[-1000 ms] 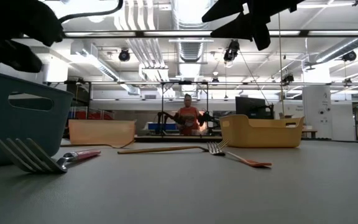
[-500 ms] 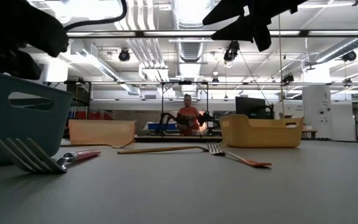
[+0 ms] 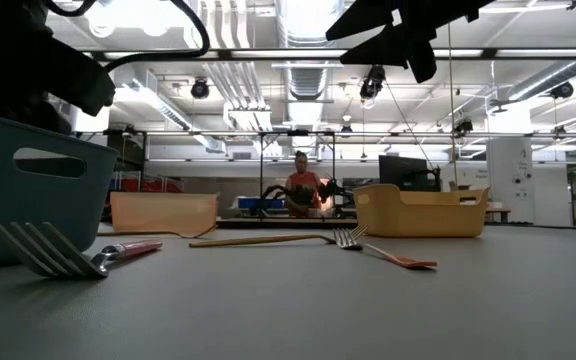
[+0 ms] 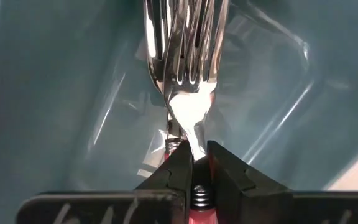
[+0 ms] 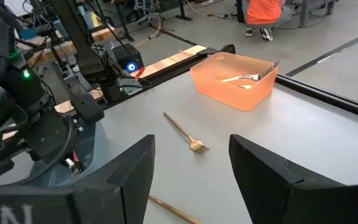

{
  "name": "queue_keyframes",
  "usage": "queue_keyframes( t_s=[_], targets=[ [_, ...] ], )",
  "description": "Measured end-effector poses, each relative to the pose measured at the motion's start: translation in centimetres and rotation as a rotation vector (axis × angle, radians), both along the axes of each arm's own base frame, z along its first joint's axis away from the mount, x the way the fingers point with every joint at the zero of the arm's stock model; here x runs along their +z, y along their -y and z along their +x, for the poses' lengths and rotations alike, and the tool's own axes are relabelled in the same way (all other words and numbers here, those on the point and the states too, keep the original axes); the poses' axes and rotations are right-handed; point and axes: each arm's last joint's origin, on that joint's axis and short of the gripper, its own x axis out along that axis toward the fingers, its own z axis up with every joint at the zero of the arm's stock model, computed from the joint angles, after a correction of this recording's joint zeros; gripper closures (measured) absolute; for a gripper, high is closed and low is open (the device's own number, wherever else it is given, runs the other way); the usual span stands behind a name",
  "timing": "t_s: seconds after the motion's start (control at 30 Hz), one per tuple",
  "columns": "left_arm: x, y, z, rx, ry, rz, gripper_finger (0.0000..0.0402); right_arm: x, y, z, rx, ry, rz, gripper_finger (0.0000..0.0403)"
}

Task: Sort silverware by color (type)
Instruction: Put the pink fork into the blue bin, then put the gold fork into the yellow bin

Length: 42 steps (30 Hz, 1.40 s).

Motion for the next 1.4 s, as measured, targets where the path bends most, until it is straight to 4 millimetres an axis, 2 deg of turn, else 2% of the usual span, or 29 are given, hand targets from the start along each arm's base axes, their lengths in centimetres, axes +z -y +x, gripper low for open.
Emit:
queue_keyframes(
  t_s=[0.23, 0.53, 0.93, 1.13, 1.4],
  targets=[
    [-0.7, 0.1, 0.2, -0.009, -0.021, 0.013, 0.0379, 0.0, 0.0, 0.0, 0.0, 0.0, 0.0, 0.0205],
    [-0.8, 0.0, 0.3, 0.018, -0.01, 0.04, 0.0359, 0.0, 0.0, 0.0, 0.0, 0.0, 0.001, 0.0205],
    [-0.8, 0.0, 0.3, 0.029, -0.012, 0.041, 0.0355, 0.0, 0.0, 0.0, 0.0, 0.0, 0.0, 0.0205],
    [-0.8, 0.0, 0.2, 0.029, -0.013, 0.04, 0.0331, 0.0, 0.0, 0.0, 0.0, 0.002, 0.003, 0.0205],
    [0.6, -0.3, -0.2, 0.007, 0.047, 0.06, 0.031, 0.0, -0.1, 0.0, 0.02, 0.027, 0.089, 0.0205]
  ],
)
